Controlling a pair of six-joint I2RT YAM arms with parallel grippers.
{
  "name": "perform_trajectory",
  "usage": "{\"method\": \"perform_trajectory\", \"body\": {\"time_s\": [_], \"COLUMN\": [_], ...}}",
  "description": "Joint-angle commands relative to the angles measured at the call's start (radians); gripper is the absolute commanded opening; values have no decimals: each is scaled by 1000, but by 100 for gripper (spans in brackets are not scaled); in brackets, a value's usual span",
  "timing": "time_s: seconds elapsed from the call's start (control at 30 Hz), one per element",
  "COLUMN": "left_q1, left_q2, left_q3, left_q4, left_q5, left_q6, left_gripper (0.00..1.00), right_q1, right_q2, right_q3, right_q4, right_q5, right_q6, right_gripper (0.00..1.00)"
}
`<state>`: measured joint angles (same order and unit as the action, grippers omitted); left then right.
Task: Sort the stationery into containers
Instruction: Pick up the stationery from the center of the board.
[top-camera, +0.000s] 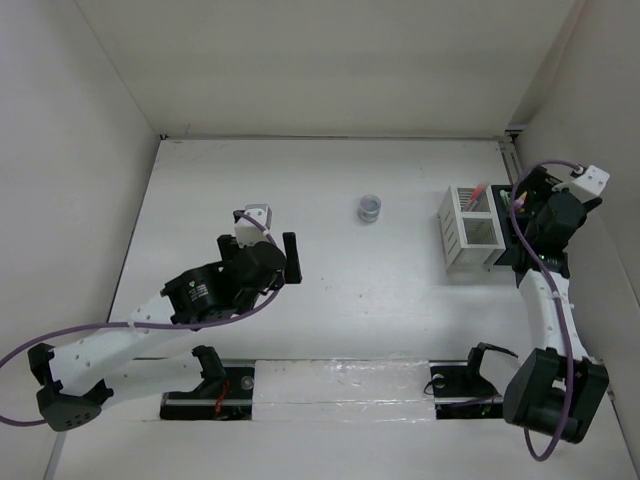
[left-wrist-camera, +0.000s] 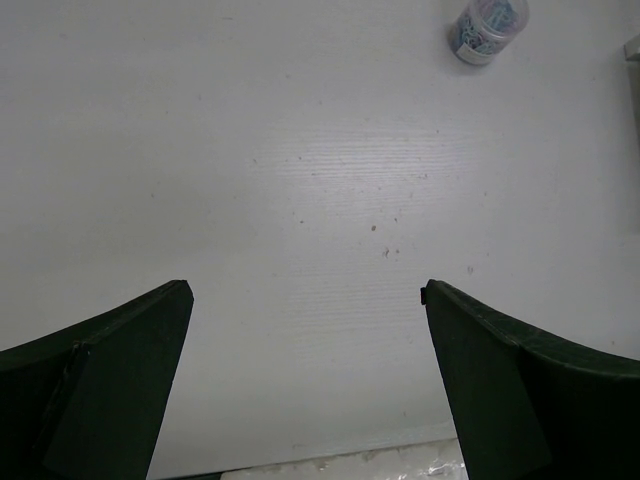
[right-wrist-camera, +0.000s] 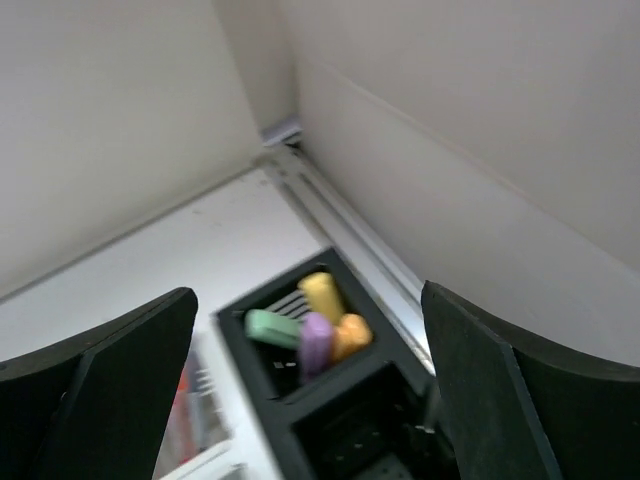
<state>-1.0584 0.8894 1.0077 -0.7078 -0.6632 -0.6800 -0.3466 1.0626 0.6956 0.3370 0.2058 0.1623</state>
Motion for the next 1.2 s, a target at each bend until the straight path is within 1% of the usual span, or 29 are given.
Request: {"method": "perform_trajectory", "body": {"time_s": [0.0,0.07,0.1,0.13,0.17,0.2,0.3,0.33,0.4,0.43,0.53,0.57,0.63,0.67,0.7,0.73,0.77,0.8,0.83,0.9,0.93,0.97,1.0,1.03,1.07,1.13,1.17], "left_q1": [1,1,1,1,1,1,1,1,20,31,40,40,40,40,66,92,125,164,208,228,244,244,253,253,253,253,253], "left_q2": [20,34,34,60,69,78,115,124,147,157,198,216,305,342,423,463,502,534,583,623,679,715,752,790,860,925,983], "left_q3": [6,6,6,15,25,25,74,87,133,150,193,204,261,281,325,348,367,379,379,390,431,459,492,524,586,644,698], "left_q4": [-5,-5,-5,-15,-15,-15,-42,-42,-24,-24,63,83,107,123,136,160,181,206,261,315,330,330,330,320,306,294,285], "left_q5": [-38,-38,-38,-47,-47,-47,-58,-58,-26,-26,11,11,-4,-15,-15,17,128,186,218,243,261,272,283,272,272,272,272], "left_q6": [-18,-18,-18,-18,-18,-29,-62,-72,-84,-96,-96,-96,-107,-107,-107,-96,-66,-55,-55,-12,-1,8,20,31,49,50,63], "left_gripper": [100,100,100,100,100,100,100,100,100,100,100,100,100,100,100,100,100,100,100,100,100,100,100,100,100,100,100], "right_q1": [86,138,194,224,256,315,395,440,481,521,601,673,754,828,868,912,958,1027,1049,1095,1109,1123,1135,1156,1157,1179,1180], "right_q2": [-75,-95,-105,-128,-141,-154,-213,-225,-245,-245,-245,-245,-195,-172,-150,-133,-133,-150,-208,-269,-292,-315,-316,-316,-316,-325,-334], "right_q3": [109,142,171,183,195,205,226,237,251,260,269,269,269,281,306,317,317,317,303,274,274,274,284,303,303,314,314], "right_q4": [-19,-103,-133,-165,-229,-265,-395,-430,-499,-556,-607,-607,-607,-642,-664,-693,-705,-705,-705,-641,-641,-653,-700,-723,-742,-774,-786], "right_q5": [-42,-19,-19,-8,4,32,111,127,141,141,158,179,242,294,322,369,423,488,489,414,414,414,431,467,468,455,455], "right_q6": [3,3,3,3,-6,-6,6,16,43,55,56,56,42,33,32,72,81,94,104,105,105,105,105,105,105,94,94], "right_gripper": [100,100,100,100,100,100,100,100,100,100,100,100,100,100,100,100,100,100,100,100,100,100,100,100,100,100,100]}}
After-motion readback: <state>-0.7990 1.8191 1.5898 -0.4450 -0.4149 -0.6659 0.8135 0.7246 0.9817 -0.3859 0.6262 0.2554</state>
